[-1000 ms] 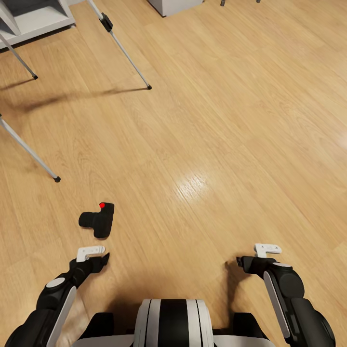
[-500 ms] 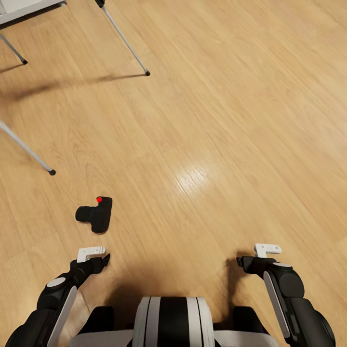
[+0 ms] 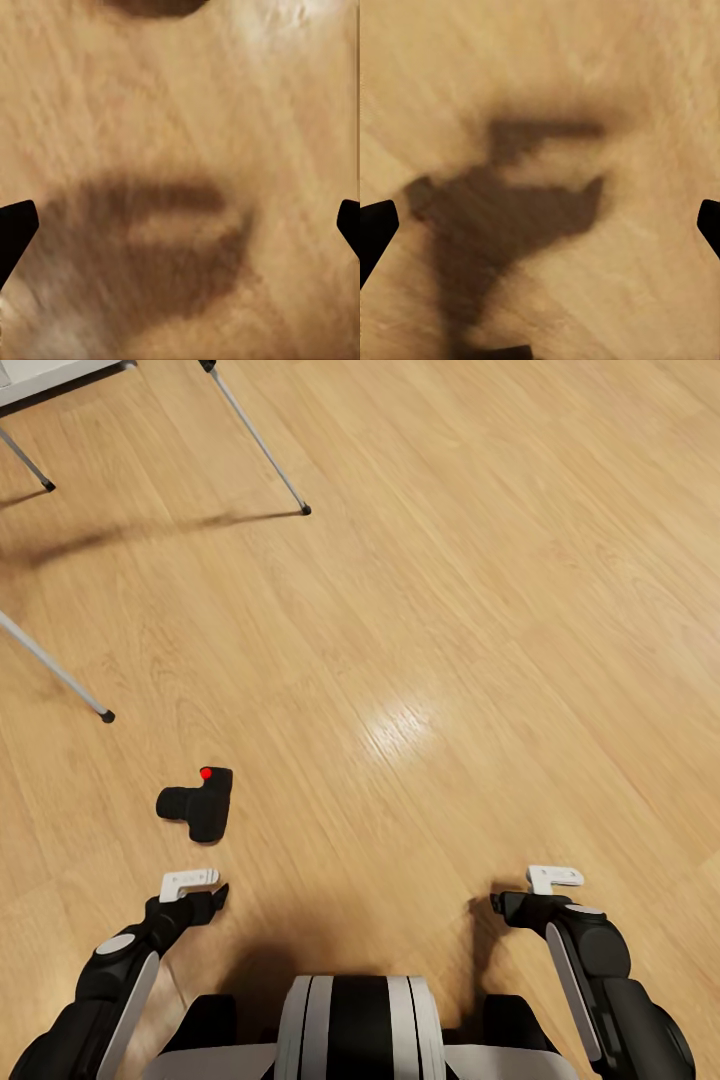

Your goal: Attach the digital camera to the camera tripod in the bedroom.

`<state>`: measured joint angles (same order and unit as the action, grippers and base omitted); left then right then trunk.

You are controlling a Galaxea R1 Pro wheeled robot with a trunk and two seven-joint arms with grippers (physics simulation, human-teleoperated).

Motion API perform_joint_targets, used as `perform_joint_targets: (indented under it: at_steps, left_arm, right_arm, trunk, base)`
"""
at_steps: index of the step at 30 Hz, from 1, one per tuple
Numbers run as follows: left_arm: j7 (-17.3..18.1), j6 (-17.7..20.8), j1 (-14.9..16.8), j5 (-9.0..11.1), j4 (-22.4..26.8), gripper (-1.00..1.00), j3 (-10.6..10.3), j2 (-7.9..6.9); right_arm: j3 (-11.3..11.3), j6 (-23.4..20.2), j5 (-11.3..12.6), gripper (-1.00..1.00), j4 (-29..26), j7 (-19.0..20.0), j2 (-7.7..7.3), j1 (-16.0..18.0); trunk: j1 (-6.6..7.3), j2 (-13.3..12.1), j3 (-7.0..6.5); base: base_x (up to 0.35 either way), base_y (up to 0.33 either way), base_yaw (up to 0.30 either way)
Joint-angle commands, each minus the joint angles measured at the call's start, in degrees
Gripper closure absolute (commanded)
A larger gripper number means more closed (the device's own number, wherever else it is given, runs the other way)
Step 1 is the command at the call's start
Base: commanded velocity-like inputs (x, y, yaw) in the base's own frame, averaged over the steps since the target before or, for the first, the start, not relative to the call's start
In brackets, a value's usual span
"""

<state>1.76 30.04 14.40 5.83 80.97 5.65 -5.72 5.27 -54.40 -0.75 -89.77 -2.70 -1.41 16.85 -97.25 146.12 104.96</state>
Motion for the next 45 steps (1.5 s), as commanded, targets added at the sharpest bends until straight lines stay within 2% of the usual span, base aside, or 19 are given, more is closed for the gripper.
perform_joint_targets:
  at_steps: [1,45]
  left_arm:
    - [0.1,0.4,0.0,0.6,0.2,-1.0,0.1,0.0]
    - [0.1,0.4,0.0,0.7,0.3,-1.0,0.1,0.19]
  right_arm:
    - [-0.1,-0.3,0.0,-1.0,-0.1,-0.1,-0.04,0.0]
    - [0.0,-0.4,0.0,-1.0,-0.1,-0.1,-0.03,0.0]
  trunk:
    - [0.01,0.0,0.03]
    - [-0.3,0.2,0.04]
  base:
    - [0.0,0.0,0.0]
    - [0.0,0.0,0.0]
